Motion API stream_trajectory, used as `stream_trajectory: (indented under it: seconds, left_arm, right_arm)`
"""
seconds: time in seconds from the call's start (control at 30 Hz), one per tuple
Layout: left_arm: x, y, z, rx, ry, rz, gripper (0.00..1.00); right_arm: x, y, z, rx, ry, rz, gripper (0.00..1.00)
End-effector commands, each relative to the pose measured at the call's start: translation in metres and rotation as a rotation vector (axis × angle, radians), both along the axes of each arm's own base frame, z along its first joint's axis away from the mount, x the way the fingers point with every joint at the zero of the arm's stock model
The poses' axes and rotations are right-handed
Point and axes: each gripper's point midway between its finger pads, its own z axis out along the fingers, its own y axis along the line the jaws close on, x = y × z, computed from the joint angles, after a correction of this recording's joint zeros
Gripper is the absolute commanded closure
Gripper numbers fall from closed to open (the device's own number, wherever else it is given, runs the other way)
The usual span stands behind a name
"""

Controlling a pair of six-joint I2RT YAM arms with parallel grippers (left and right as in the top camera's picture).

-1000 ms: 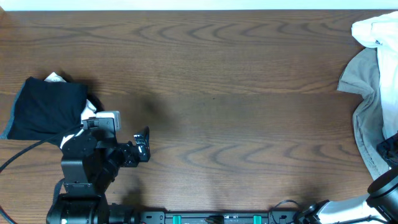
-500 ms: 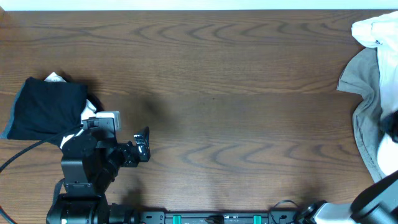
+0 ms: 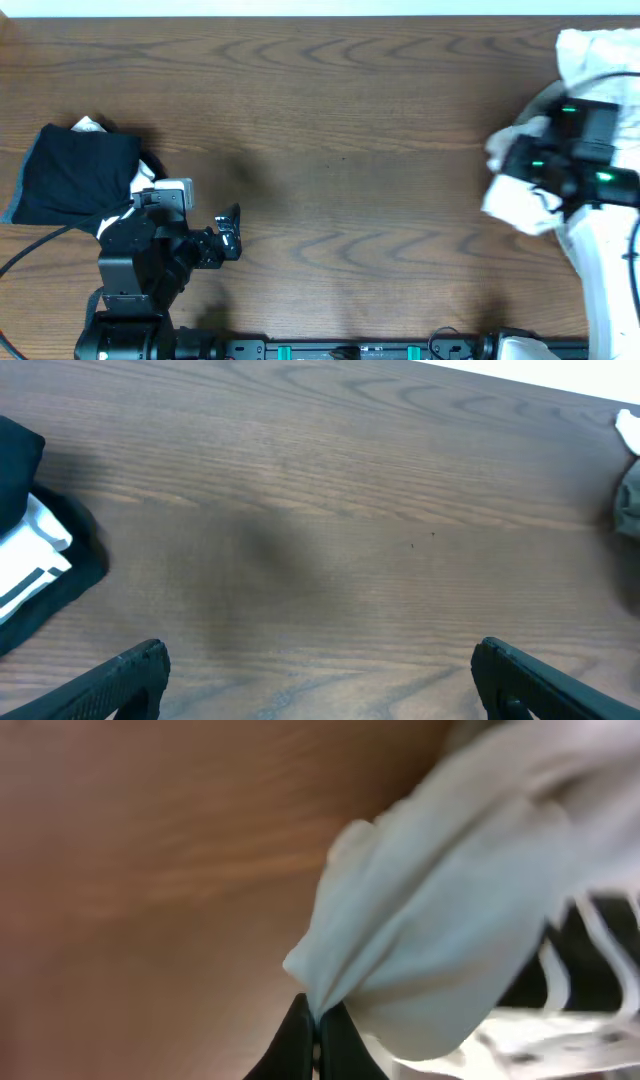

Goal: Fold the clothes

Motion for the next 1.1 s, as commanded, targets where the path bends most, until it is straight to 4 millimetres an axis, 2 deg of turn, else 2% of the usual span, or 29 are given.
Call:
stream_trajectory:
  seconds: [0.0, 0.17, 0.47, 0.6, 0.7, 0.8, 0.9, 0.93, 1.0, 1.07]
  left_arm:
    - [0.000, -0.002, 0.008, -0.009, -0.018, -0.008, 0.02]
    - [0.000, -0.002, 0.008, -0.009, -0.018, -0.008, 0.02]
    - [-0.002, -0.002, 0.005, -0.008, -0.004, -0.008, 0.02]
    - [-0.003, -0.002, 0.004, -0.008, 0.003, -0.008, 0.02]
    - [-0.003, -0.002, 0.003, -0.008, 0.005, -0.008, 0.02]
    - [-0.003, -0.002, 0.003, -0.008, 0.005, -0.008, 0.02]
    - [-0.003, -0.002, 0.004, -0.008, 0.004, -0.008, 0.02]
    - [-0.003, -0.002, 0.004, -0.008, 0.004, -0.008, 0.02]
    - [-0.003, -0.002, 0.004, -0.008, 0.003, -0.008, 0.02]
    - [-0.002, -0.002, 0.005, -0.008, 0.000, -0.007, 0.02]
  right_arm:
    - [0.000, 0.048, 0.003, 0.034, -0.007, 0.126, 0.99]
    - [0.007, 0.104, -0.005, 0.051, -0.020, 0.263, 0.99]
    - [0.027, 0.178, -0.023, 0.062, -0.089, 0.422, 0.99]
    - [0.027, 0.211, -0.035, 0.066, -0.099, 0.499, 0.99]
    - [0.017, 0.235, -0.043, 0.053, -0.103, 0.629, 0.99]
    - [0.013, 0.238, -0.045, -0.023, -0.127, 0.708, 0.97]
    - [0.027, 0.218, -0.034, -0.108, -0.173, 0.629, 0.85]
    - [0.032, 0.209, -0.027, -0.129, -0.194, 0.598, 0.76]
    - [0.039, 0.192, -0.008, -0.165, -0.244, 0.535, 0.45]
    - [0.045, 0.170, 0.014, -0.203, -0.298, 0.461, 0.41]
